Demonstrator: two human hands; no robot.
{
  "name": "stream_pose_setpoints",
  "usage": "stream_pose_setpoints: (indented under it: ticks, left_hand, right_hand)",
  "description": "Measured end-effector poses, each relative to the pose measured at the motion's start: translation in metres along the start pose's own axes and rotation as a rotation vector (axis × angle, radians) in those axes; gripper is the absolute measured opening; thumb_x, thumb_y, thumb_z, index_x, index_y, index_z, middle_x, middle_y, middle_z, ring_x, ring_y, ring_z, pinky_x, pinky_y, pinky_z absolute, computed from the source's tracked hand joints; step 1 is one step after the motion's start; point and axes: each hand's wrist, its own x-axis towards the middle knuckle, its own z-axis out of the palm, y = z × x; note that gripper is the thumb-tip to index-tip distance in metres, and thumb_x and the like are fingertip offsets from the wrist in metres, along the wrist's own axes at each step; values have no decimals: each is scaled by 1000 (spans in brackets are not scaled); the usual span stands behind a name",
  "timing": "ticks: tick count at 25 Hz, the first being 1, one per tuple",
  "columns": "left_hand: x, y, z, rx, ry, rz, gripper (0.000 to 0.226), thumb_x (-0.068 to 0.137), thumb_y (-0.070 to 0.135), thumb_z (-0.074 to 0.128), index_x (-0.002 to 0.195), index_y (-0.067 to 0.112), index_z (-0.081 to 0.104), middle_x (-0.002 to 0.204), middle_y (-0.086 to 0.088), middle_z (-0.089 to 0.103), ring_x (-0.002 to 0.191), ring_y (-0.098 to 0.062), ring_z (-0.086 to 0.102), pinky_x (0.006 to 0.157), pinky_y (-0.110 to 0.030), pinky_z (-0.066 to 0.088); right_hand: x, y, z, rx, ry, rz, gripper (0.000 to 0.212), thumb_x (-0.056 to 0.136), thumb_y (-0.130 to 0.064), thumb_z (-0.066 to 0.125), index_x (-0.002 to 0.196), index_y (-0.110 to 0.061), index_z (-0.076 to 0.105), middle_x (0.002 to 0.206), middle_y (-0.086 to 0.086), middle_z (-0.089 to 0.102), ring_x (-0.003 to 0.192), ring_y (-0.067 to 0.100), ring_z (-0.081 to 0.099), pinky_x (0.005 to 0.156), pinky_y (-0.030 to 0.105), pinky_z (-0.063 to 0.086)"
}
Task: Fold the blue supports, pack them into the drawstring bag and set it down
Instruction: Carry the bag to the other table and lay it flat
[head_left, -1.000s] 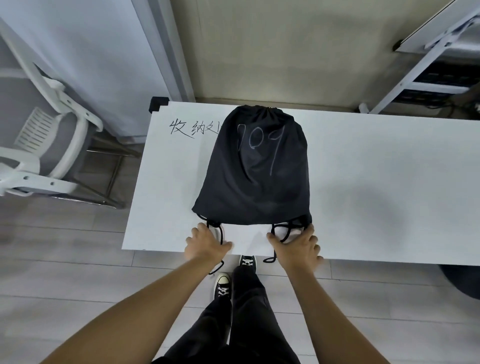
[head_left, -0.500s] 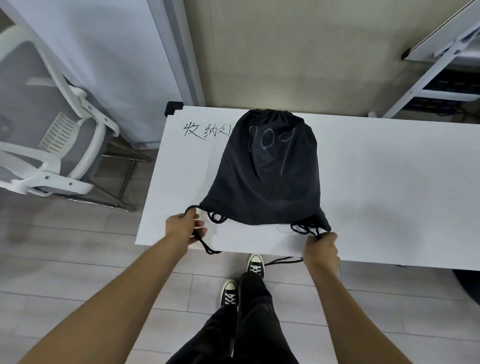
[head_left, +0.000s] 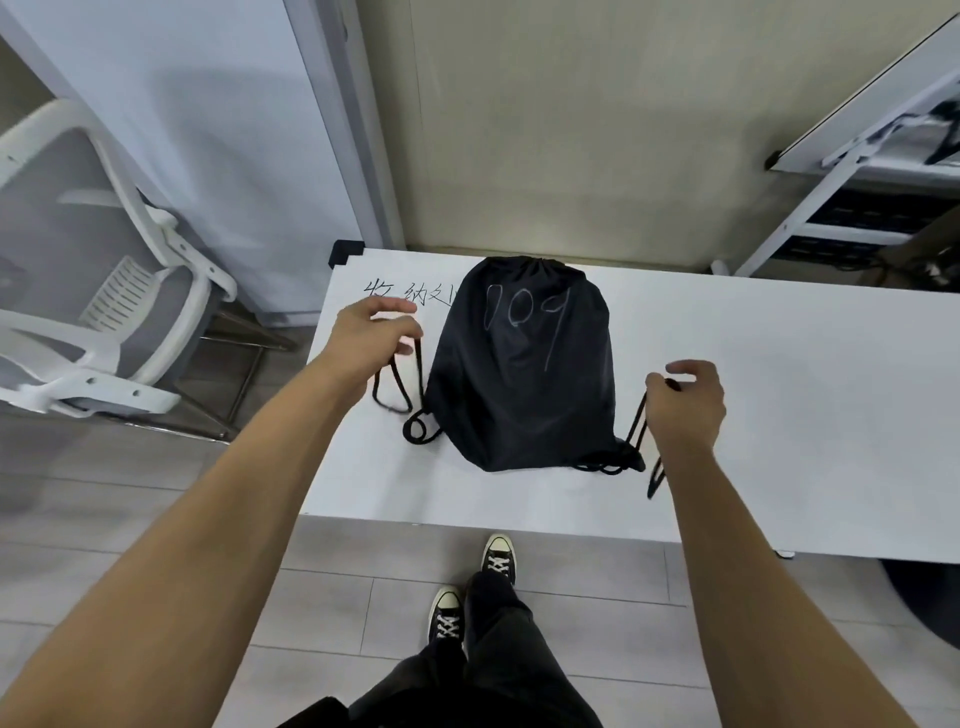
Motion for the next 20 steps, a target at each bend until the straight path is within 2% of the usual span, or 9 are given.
stream_pose_setpoints:
  ticks: [2,5,7,8,10,11,13,16,20]
  left_hand:
    - [6,12,12,-113,23,46,19,77,9,70,91,22,72,90,1,70,68,-16,61,73,-27,44]
    - [16,9,24,-303,43,4,9,80,15,68,85,22,70,73,3,63,74,-16,59,82,-33,47]
    - [29,-11,26,-449,144,-106,5,83,15,68,85,19,67,67,1,59,75,-19,59,80,-37,49]
    - [35,-27,25,-476,197,-157,5,85,12,67,87,17,65,69,-1,59,75,-20,60,76,-36,48]
    - [46,-65,26,-384,269,-245,9,89,11,63,97,16,64,82,-4,61,79,-22,58,68,-32,44]
    - [52,-84,26,-268,288,-276,14,90,12,62,104,17,63,93,-4,62,84,-22,57,67,-29,43]
    - [52,-112,26,-11,297,-305,28,92,19,61,120,19,61,111,-2,59,95,-21,56,75,-30,44]
    - [51,-136,33,93,233,-334,41,95,33,57,134,20,55,126,-3,57,109,-24,59,97,-38,50]
    - [45,-138,56,51,63,-398,30,98,33,55,121,14,60,111,-3,65,100,-23,63,92,-42,55]
  right_hand:
    - [7,-15,4,17,-6,-76,22,89,-13,53,109,-19,59,78,-8,61,64,17,59,56,25,44]
    - [26,-16,16,42,17,-145,22,87,-16,48,99,-26,64,79,-10,65,71,17,61,80,38,54]
    - [40,-4,23,-26,-9,-150,23,90,-17,48,103,-30,62,80,-13,66,74,14,60,98,43,46]
    - [45,5,26,-107,-49,-146,25,94,-19,46,111,-32,61,89,-13,67,84,16,62,104,42,39]
    - [56,29,32,-341,-148,-93,35,101,-28,40,134,-33,50,126,-1,61,115,25,56,108,46,28]
    - [61,41,36,-465,-172,-40,42,102,-34,38,144,-33,43,143,5,49,127,30,48,109,50,27]
    - [60,62,42,-537,-163,88,50,103,-42,34,152,-31,32,158,12,29,136,37,38,110,54,26]
    - [49,81,56,-387,-189,184,50,105,-45,29,149,-23,36,155,15,32,135,40,37,111,56,28]
    - [42,78,72,-125,-363,199,49,106,-45,23,124,-15,57,130,9,58,122,30,50,104,45,40]
